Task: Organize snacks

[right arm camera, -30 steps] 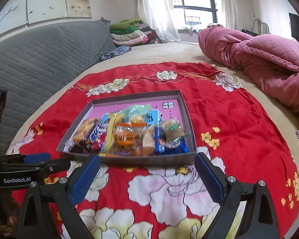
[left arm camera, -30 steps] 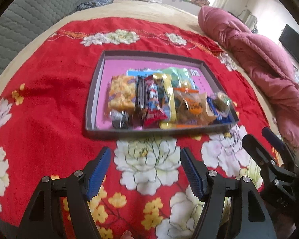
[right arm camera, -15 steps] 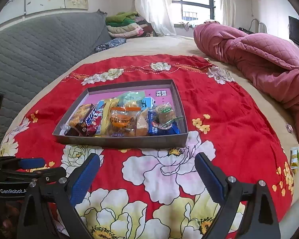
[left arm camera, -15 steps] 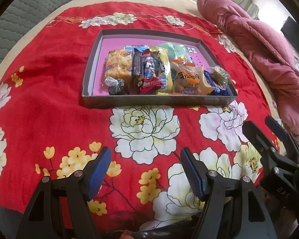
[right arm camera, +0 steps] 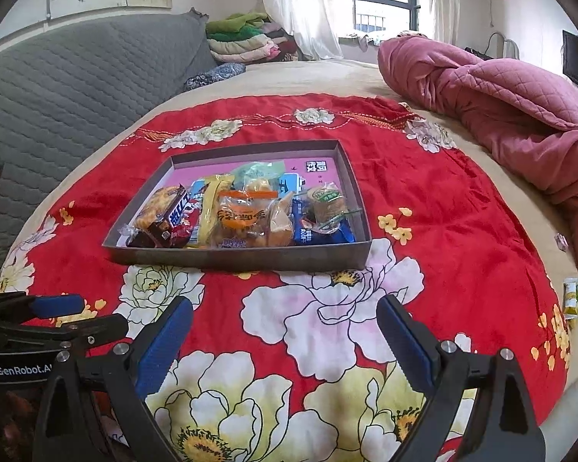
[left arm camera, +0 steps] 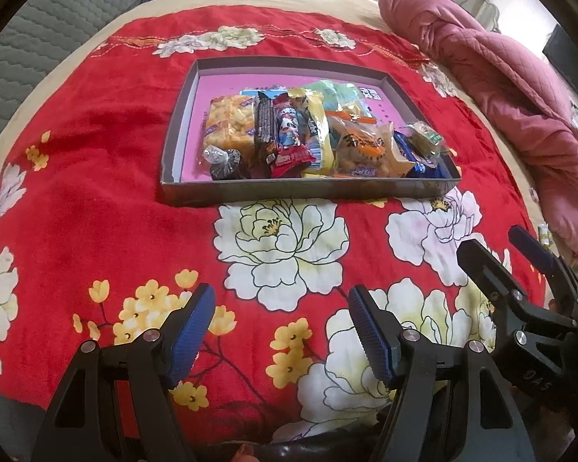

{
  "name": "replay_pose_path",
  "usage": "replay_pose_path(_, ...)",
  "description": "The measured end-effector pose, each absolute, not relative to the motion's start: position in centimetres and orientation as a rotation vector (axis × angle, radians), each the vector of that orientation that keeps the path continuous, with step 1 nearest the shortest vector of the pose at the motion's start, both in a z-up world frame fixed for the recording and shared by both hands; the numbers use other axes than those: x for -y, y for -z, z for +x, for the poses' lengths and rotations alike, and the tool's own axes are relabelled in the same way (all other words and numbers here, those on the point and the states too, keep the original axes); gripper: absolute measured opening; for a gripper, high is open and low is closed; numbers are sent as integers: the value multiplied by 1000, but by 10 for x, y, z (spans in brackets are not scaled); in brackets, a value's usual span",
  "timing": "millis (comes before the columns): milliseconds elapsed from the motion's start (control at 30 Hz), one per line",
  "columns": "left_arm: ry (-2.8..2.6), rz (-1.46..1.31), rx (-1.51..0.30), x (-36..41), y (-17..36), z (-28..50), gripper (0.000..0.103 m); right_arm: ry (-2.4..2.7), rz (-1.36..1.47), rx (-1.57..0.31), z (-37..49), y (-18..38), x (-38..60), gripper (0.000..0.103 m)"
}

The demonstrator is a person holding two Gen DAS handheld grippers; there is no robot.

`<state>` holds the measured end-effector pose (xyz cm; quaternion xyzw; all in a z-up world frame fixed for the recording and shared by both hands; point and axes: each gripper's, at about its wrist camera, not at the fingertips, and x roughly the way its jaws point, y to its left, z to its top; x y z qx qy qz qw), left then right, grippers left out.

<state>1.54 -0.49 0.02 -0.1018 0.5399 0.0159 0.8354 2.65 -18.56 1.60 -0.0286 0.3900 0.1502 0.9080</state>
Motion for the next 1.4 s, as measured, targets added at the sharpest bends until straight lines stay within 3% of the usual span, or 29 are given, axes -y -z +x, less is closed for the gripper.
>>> replay_pose_path(1400, -40, -196, -1160, 6, 1, 14, 73, -277, -48, -828, 29, -11, 192, 96)
